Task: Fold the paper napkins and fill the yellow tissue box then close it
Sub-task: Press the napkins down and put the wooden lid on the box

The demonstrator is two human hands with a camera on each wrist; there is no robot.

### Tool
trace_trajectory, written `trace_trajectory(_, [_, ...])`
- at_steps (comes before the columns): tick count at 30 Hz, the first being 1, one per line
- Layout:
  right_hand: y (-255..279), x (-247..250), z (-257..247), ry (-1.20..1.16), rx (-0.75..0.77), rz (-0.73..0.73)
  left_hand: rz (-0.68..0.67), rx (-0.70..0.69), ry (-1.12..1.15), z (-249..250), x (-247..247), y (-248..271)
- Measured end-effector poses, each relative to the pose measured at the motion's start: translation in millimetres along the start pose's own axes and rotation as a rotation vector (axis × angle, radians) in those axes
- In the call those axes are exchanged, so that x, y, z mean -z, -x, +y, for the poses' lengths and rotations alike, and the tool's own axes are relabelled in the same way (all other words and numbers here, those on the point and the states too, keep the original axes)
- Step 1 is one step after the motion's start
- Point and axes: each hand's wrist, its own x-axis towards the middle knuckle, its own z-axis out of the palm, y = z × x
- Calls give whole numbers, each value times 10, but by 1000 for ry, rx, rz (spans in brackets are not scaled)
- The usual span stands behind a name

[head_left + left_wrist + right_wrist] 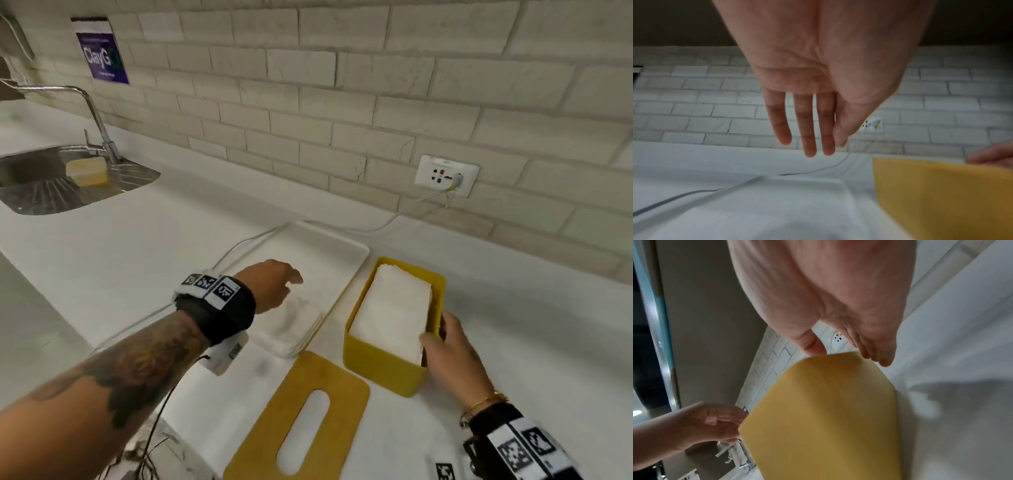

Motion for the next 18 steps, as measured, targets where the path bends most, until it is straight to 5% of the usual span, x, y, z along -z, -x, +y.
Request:
trace_trajectory(9, [-66,-293,-105,-28,-94,152,-223,-137,-165,-550,-252,-390])
trace_trajectory(18, [-177,-402,-169,-44,-98,172,-107,-213,-129,-593,-264,-409])
